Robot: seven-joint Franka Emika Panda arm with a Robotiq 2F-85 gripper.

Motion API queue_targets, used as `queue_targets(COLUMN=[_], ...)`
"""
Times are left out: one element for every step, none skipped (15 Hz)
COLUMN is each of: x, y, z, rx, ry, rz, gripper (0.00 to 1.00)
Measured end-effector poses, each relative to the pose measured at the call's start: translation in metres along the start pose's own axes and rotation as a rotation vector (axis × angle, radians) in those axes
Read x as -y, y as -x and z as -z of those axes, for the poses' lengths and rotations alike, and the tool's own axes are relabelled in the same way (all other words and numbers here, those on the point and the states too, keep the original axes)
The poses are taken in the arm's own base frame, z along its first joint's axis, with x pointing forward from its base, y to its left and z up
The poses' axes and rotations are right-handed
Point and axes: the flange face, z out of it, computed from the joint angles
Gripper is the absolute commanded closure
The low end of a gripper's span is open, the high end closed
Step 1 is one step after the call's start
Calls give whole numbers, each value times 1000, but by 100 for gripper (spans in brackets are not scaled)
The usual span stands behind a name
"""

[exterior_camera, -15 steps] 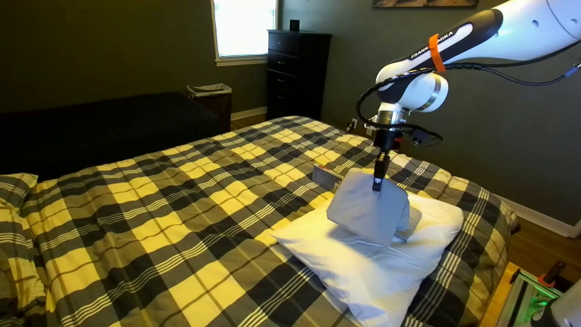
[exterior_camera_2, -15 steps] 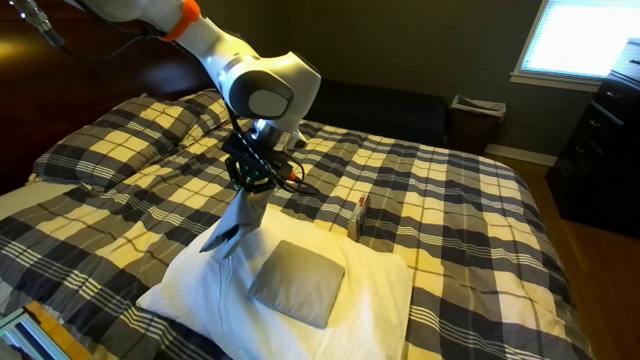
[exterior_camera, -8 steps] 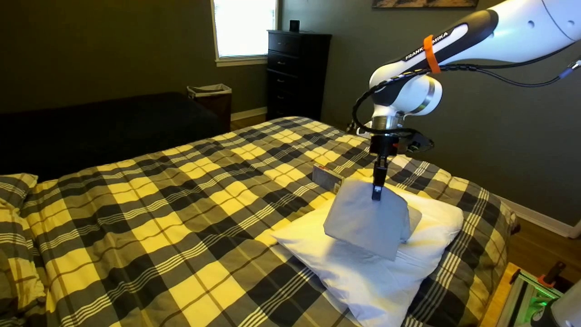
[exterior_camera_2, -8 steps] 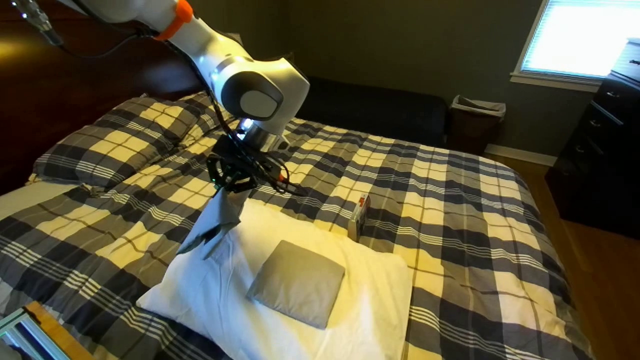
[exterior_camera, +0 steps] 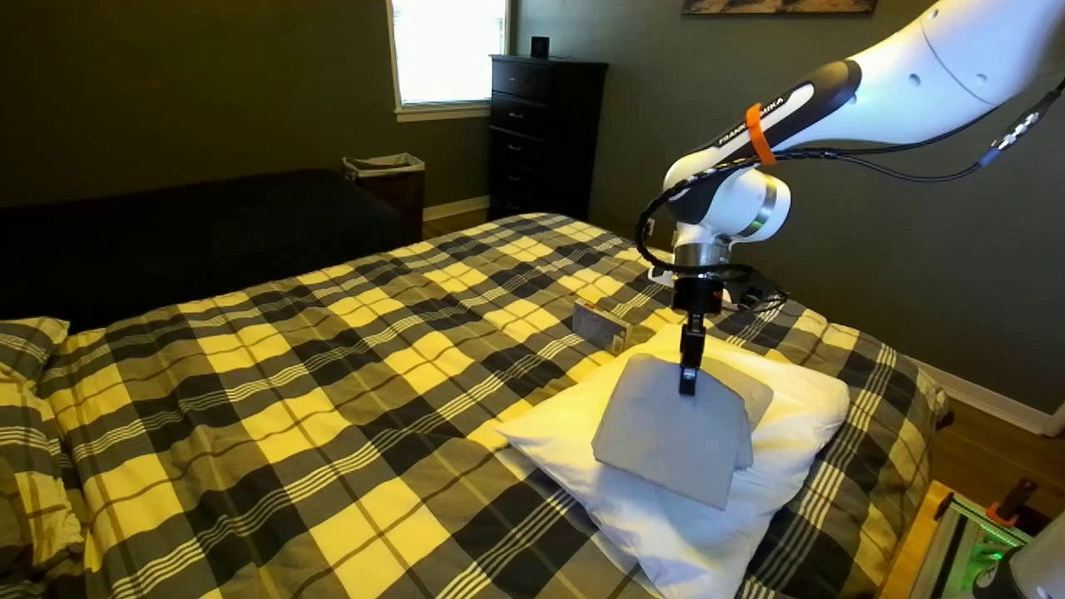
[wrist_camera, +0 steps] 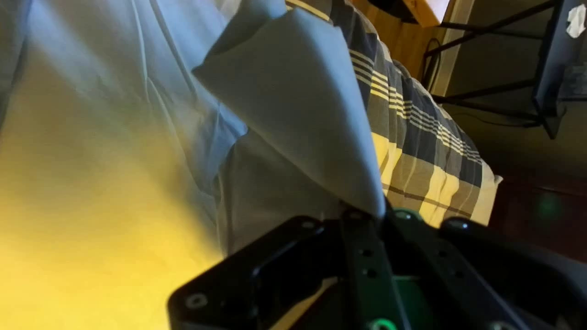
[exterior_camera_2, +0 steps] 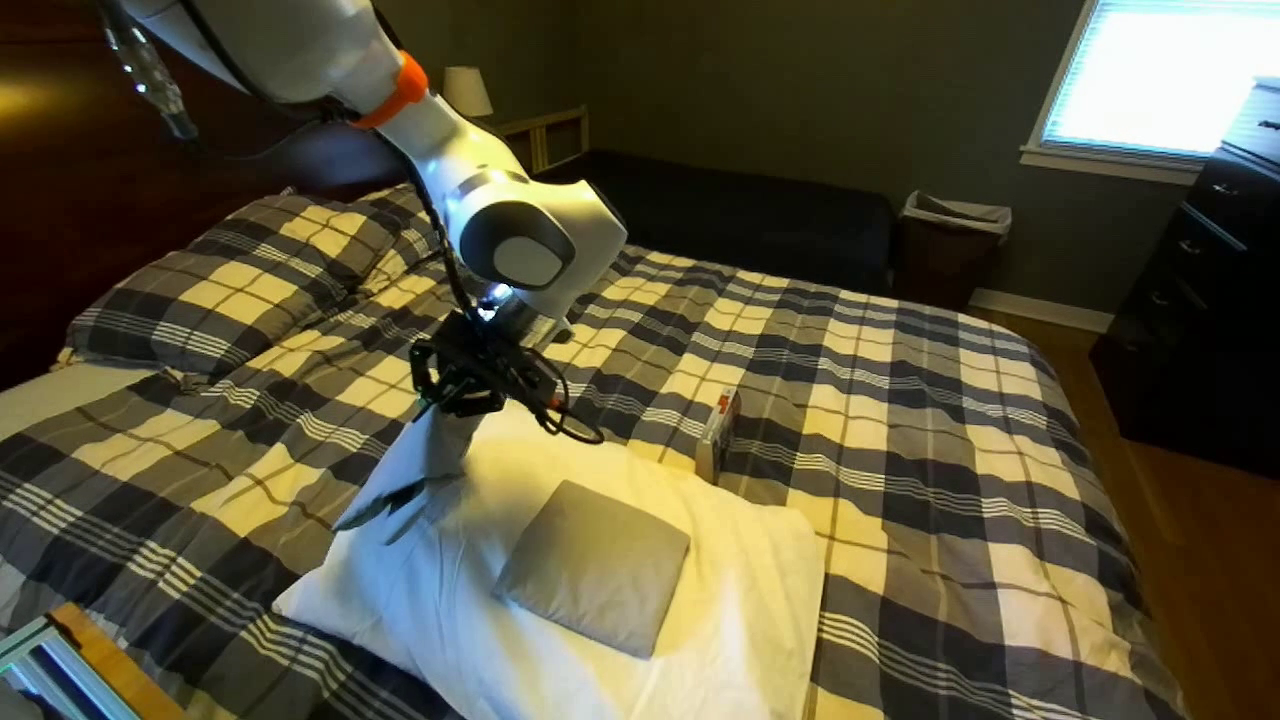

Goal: Place the sheet that is at the bottom, on the sheet on top of it

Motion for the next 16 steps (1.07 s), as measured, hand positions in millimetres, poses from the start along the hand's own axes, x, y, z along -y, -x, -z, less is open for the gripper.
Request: queue_targets(x=[-6, -12, -19, -26, -33, -40, -46, -51, -56, -60, -64, -67, -70, -72, -73, -75], y=[1, 1, 1, 1, 1, 0, 0, -1, -2, -3, -4, -5, -5, -5, -5, -5], z=[-3, -6, -8, -9, -10, -11, -12, -13, -15, -16, -18, -19, -19, -19, -18, -16], rx=[-10, -20, -33, -48, -65, -80, -90, -94, -98, -102, -105, -107, -109, -111, -112, -115], ry=[-17, -31, -41, -44, -42, -37, -29, -21, -14, -4, 6, 16, 25, 34, 47, 64], rz=[-15, -30, -44, -58, -71, -83, -94, -106, -122, -141, -162, -183, -206, -231, -254, -279], gripper=[99, 99, 99, 99, 99, 99, 99, 99, 99, 70, 68, 63, 56, 47, 40, 31])
